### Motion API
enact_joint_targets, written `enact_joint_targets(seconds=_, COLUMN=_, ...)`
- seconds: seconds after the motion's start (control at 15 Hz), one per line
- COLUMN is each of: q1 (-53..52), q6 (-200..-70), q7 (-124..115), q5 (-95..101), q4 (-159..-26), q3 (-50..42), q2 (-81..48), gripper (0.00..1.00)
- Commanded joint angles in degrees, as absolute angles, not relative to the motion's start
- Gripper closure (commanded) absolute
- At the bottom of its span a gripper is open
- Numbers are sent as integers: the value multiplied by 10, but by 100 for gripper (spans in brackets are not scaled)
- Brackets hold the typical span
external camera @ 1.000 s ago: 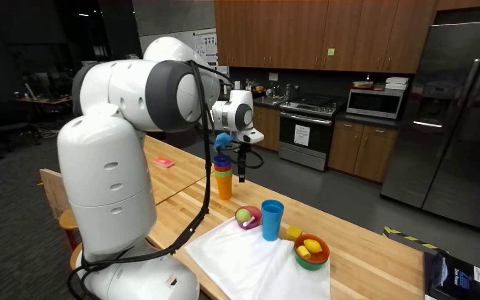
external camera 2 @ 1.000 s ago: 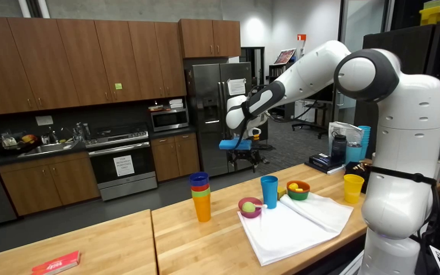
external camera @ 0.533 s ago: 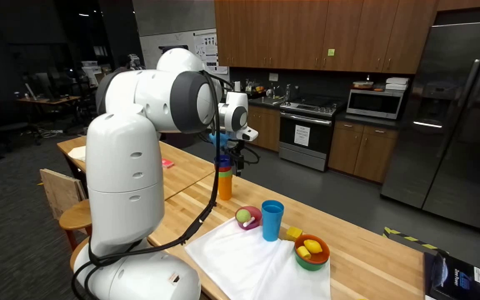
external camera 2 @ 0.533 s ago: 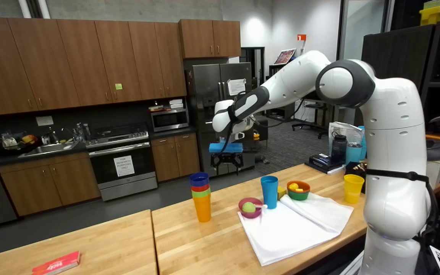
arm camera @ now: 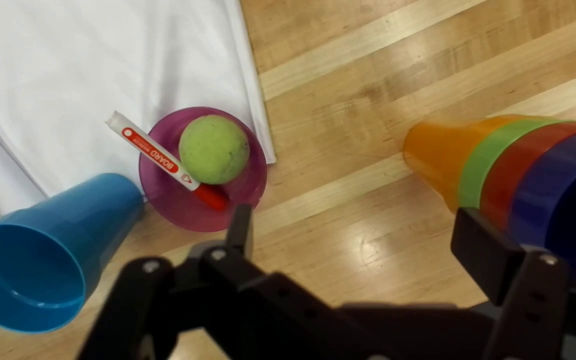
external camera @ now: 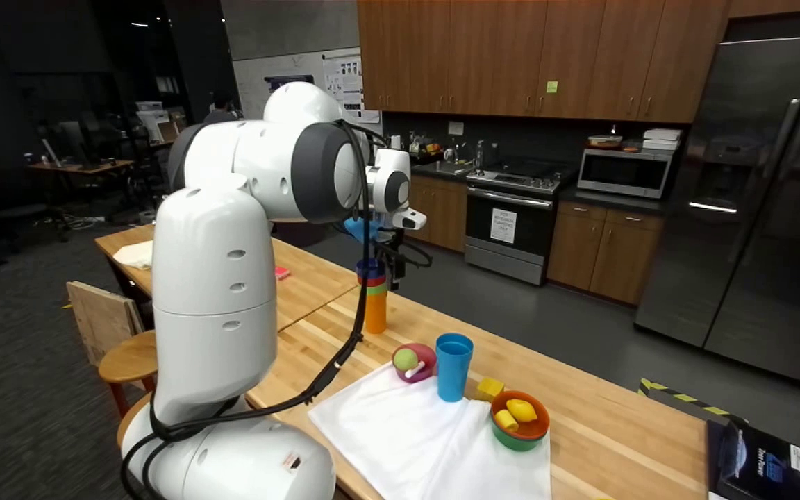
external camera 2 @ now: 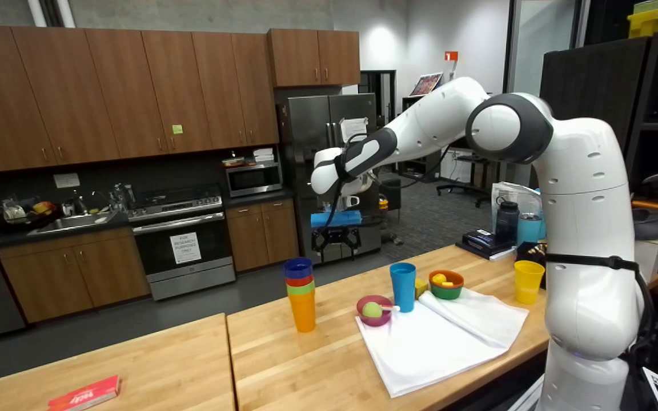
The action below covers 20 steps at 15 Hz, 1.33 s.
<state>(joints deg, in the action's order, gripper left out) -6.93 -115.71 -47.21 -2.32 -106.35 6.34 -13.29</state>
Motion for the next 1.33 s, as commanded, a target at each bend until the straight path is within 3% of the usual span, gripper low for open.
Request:
enact_joint_targets(seconds=0.0, q1=-79, q6=-1156, q7=-470, q5=-26, q4=-1062, q3=53, q2=-133, gripper=0)
enact_joint_targets(seconds=0.73, q1=-114, q6=-1178, q7=-414, q5=112, q4=-1040, q3=59, q2=-131, gripper=0)
enact_joint_targets(seconds=1.27, q1=-118, q6=-1284, q7=-343, q5=116, q4=-1023, q3=58, q2=-149, gripper=0)
